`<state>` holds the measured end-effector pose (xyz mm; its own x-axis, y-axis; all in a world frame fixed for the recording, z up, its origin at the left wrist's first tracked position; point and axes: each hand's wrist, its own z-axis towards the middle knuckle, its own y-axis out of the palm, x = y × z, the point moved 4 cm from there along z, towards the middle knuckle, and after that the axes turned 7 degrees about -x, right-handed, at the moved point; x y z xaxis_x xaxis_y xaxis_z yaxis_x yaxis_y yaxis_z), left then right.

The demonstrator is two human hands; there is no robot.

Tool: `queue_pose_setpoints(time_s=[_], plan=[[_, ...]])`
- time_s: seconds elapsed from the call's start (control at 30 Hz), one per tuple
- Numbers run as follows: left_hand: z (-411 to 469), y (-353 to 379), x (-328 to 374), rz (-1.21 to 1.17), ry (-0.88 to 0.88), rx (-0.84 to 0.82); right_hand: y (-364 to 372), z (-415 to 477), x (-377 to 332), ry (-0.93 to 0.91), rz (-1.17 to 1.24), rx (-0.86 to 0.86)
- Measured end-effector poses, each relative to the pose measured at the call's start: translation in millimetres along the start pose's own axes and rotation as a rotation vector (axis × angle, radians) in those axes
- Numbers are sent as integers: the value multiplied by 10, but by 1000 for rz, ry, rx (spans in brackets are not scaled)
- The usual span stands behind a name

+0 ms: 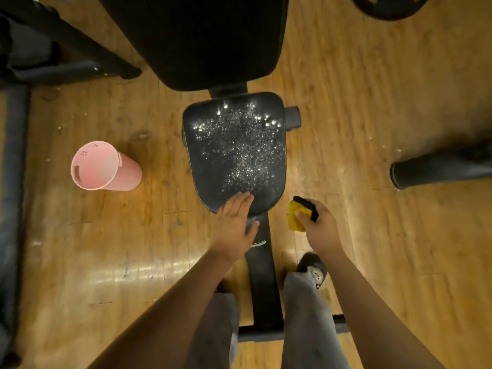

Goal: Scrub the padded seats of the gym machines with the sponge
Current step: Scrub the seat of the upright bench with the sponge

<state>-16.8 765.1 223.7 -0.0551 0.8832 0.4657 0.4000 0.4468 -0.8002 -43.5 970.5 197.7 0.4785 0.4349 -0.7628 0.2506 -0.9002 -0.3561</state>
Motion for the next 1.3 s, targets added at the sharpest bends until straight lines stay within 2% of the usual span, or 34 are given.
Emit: queue_pose_setpoints(time_s=[0.2, 0.4, 0.57, 0.7, 0.8, 0.93, 1.03, 1.13, 1.3], plan=[[495, 251, -298, 135, 145, 251, 239, 374, 313, -158, 190, 148], [705, 517, -333, 277, 146, 532, 428, 679, 491, -506, 223, 172], [699, 551, -344, 279, 161, 635, 548, 1251, 489, -751, 212, 299], [717, 574, -373, 270, 185, 751, 472, 1598, 297, -866, 220, 342], [724, 592, -398, 252, 181, 819, 580, 1397, 466, -966, 298, 361], [727, 621, -388, 277, 208, 824, 809, 980, 792, -1089, 335, 252], [727, 629, -396, 277, 222, 806, 809, 975, 756, -1124, 269, 242], [708, 606, -366, 242, 218, 778, 573, 1224, 543, -1037, 252, 299], [692, 610, -367, 247, 225, 736, 536, 1411, 534, -906, 253, 235]])
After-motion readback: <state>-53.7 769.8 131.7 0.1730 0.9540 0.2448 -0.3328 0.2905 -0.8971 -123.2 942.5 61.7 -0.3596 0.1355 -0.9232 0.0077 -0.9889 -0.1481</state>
